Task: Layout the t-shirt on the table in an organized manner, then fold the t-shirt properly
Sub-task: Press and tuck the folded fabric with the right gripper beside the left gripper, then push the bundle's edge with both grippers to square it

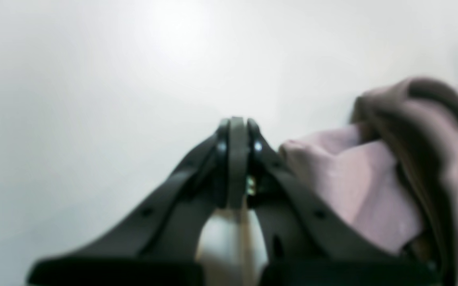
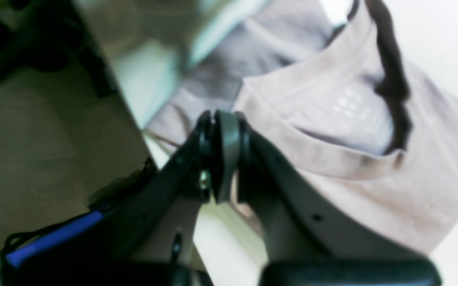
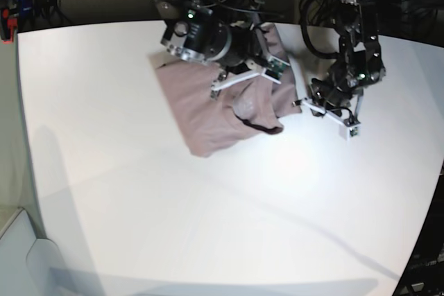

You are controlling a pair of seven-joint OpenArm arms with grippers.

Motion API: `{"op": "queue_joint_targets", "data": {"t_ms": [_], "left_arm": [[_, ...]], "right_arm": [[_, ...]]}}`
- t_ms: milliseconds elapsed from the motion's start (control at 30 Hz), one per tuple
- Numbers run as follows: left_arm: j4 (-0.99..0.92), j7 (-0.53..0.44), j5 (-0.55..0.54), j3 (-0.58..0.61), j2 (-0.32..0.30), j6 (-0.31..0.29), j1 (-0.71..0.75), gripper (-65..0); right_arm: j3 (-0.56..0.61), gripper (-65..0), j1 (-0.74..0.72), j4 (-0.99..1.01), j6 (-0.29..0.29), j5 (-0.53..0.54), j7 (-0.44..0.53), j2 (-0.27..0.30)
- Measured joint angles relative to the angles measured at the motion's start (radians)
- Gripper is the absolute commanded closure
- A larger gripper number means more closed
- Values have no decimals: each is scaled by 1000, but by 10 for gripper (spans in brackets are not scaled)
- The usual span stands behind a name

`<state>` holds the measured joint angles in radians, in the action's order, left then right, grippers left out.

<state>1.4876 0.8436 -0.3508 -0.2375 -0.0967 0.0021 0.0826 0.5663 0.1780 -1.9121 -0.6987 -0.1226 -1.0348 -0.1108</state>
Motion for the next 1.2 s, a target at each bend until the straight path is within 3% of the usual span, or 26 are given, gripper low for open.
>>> {"op": "queue_joint_targets", "data": {"t_ms": [267,600,867,1067,1200], "left_arm": [[1,0,0,-2,0,0,1,-1],[6,1,0,-4,0,0,3,-1],[134,137,34,-9,0,19,58,-1],[203,122,32,-74,-4,21,88,-1],[212,196,25,-92,-4,21,156,-1]], "right_arm": [[93,0,3,0,0,0,0,3],[104,0,-5,1,0,0,0,3],[103,0,-27,2,0,0,7,11],[102,0,-27,2,0,0,3,17],[102,0,-27,3,0,0,3,16]]}}
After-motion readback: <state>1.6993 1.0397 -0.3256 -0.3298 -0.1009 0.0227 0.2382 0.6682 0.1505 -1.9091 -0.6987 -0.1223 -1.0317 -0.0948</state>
